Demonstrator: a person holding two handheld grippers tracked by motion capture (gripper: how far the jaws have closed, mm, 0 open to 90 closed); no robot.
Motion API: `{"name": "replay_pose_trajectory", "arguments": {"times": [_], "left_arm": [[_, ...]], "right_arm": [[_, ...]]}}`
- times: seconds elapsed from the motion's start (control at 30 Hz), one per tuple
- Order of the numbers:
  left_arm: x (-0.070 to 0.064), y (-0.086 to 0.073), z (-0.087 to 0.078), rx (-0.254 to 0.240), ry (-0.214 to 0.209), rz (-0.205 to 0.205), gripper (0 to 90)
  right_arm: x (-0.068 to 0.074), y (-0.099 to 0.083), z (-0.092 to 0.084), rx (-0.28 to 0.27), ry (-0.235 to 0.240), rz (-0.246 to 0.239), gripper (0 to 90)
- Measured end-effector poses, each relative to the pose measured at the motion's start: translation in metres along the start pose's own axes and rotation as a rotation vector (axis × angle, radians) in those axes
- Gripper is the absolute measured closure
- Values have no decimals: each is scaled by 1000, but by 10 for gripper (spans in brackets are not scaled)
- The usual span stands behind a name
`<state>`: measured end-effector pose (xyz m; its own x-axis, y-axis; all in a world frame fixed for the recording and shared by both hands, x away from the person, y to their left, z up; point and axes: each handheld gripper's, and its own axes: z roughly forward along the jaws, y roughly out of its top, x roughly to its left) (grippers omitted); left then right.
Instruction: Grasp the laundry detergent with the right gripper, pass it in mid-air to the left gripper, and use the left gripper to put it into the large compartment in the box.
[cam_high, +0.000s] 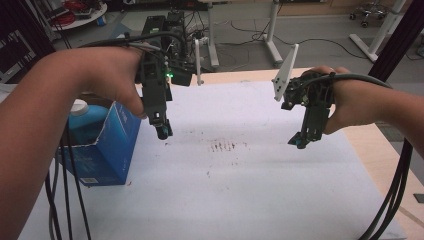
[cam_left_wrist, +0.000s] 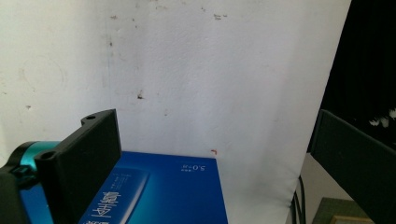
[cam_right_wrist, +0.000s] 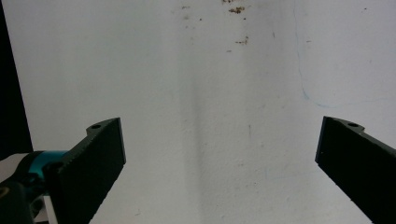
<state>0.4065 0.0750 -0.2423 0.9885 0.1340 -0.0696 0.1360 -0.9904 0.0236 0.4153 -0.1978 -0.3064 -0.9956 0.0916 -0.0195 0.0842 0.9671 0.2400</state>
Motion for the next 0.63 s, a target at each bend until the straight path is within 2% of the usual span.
{"name": "replay_pose_trajectory", "arguments": {"times": [0.63], "left_arm": [[-2, 0, -1, -2, 5, -7, 16]], "right_arm": [[0, -2, -3, -9, -3, 8, 9]]}}
